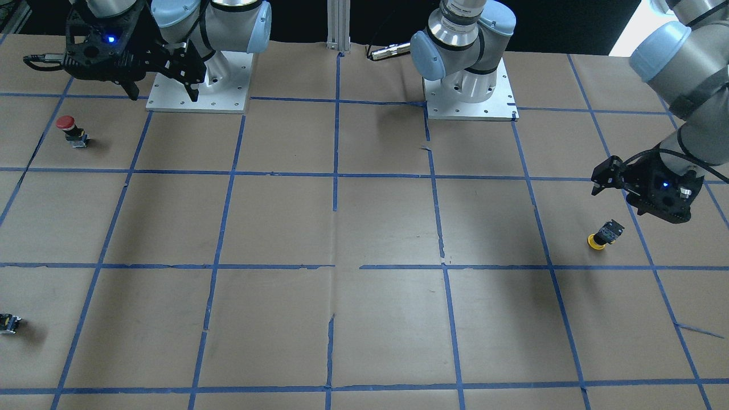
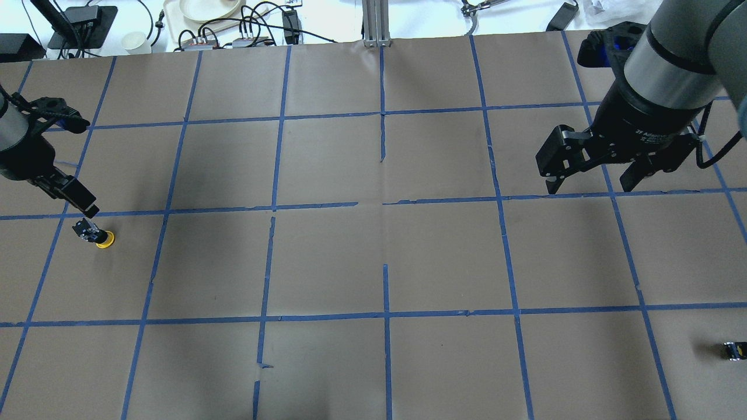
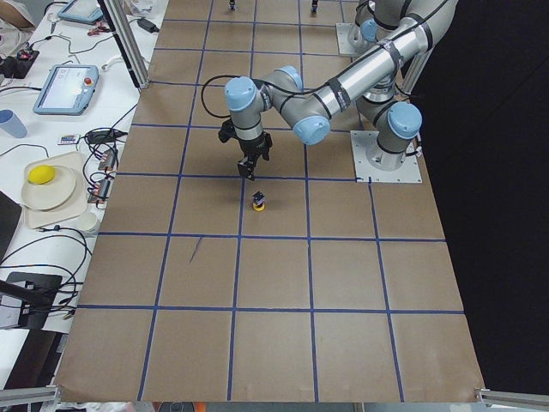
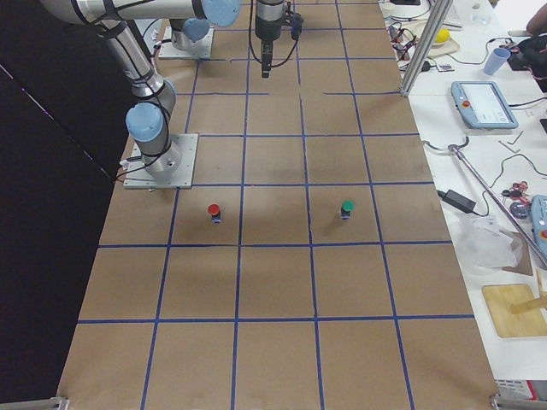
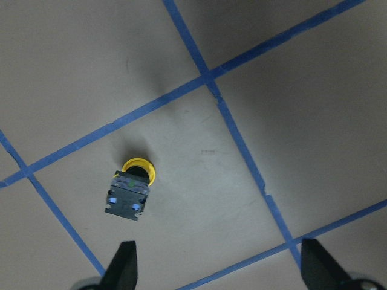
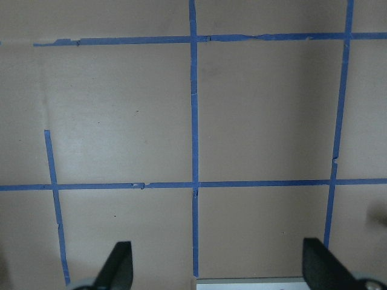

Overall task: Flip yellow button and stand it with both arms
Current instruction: 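Close the left gripper on the yellow button's base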

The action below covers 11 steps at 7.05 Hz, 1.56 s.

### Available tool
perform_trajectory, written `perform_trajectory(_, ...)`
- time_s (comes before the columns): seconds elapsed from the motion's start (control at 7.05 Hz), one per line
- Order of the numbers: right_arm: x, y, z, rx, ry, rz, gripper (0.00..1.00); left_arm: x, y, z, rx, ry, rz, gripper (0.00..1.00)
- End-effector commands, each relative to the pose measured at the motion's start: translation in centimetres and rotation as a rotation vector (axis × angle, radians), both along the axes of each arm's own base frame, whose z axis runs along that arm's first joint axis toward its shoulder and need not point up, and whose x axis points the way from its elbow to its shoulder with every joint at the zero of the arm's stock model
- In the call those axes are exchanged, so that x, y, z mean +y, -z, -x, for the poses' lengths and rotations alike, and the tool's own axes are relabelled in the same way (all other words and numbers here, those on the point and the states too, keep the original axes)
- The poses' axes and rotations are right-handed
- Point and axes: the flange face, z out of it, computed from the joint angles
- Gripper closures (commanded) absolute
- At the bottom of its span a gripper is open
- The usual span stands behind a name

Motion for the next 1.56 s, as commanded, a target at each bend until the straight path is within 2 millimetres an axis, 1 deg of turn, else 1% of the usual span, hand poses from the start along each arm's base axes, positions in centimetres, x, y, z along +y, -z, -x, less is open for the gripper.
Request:
perform_trajectory(0.0,0.1,0.2,0.0,0.000,0.000,-0.002,0.00,-1.2,4.8,-4.1,0.065,0.217,0.045,0.05)
perform_trajectory(0.14,0.1,0.2,0.0,0.001,0.000,-0.004,0.00,-0.8,5.8,-4.5,0.102,0.312,0.055,0.05)
perform_trajectory(0.43,0.1,0.2,-0.1,-0.007,-0.004,-0.003,0.00,0.4,8.4,-3.6,0.104,0.316,0.054,0.05)
perform_trajectory(0.57,0.0,-0.4,-0.2,-0.016,-0.013,0.011,0.00,1.2,9.7,-3.1,0.081,0.321,0.067,0.05)
perform_trajectory(0.71,0.2,-0.7,0.2,0.000,-0.011,0.025,0.00,1.7,10.5,-2.8,0.044,0.323,0.092,0.04)
perform_trajectory(0.85,0.8,-0.6,0.1,0.000,-0.012,0.018,0.00,2.5,10.8,-2.1,0.057,0.318,0.080,0.04)
perform_trajectory(0.99,0.8,-0.3,0.2,0.003,-0.008,0.013,0.00,2.5,10.6,-2.1,0.053,0.322,0.084,0.04)
perform_trajectory(1.28,0.6,-0.5,0.1,-0.008,0.013,0.018,0.00,2.4,10.2,-2.3,0.049,0.312,0.093,0.10)
perform_trajectory(1.42,0.5,-0.6,-0.1,-0.017,0.114,0.018,0.00,2.3,10.1,-2.2,0.048,0.317,0.098,0.22)
